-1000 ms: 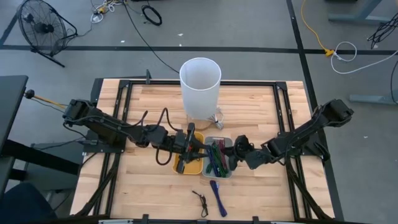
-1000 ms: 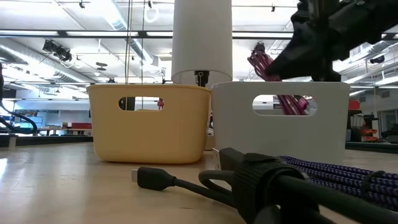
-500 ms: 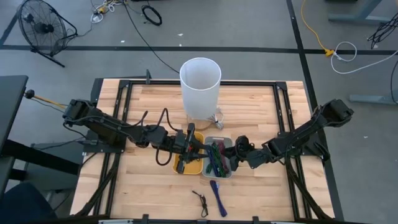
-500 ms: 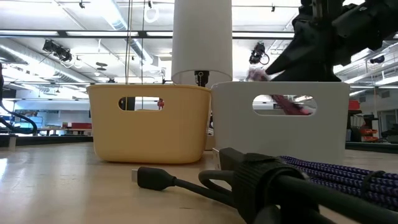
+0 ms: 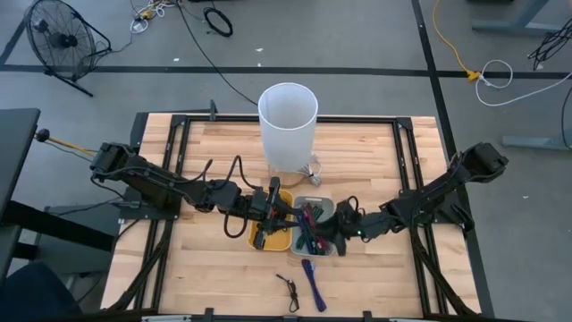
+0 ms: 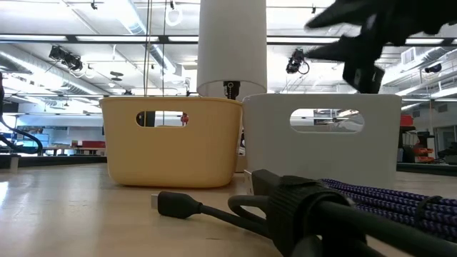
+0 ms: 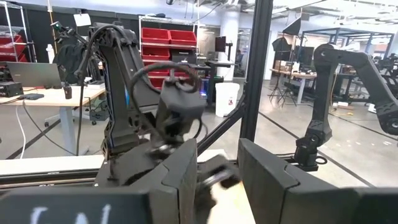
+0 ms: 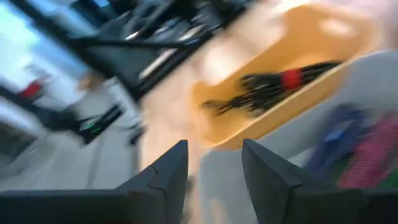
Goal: Pick & Place USB Port
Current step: Put the violet and white charger cable into the gray bin
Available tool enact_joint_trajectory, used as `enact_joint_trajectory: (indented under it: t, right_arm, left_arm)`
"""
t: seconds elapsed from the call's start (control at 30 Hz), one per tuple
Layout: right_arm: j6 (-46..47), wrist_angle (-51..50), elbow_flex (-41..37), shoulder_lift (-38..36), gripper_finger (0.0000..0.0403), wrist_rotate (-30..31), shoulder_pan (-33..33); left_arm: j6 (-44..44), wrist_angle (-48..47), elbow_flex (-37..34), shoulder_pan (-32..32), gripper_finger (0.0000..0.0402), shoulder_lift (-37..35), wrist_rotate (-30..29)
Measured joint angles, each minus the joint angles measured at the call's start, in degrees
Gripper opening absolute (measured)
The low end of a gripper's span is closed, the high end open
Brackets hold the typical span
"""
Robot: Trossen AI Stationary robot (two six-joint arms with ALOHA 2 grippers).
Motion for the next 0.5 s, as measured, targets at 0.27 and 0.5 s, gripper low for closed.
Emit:
enact_joint_trajectory:
  t: [0.27,0.5]
  right_arm:
    - [2.9,3.1,0.0,0.0,0.0138,-1.9,7.7]
    - [3.6,-7.2,13.4,5.7,0.0129,-3.9,13.7]
  left_arm:
    - [0.0,0.0,0.0,0.2,0.0122,0.0,0.0]
    - [-0.1,0.1,0.0,0.8,0.0122,0.0,0.0]
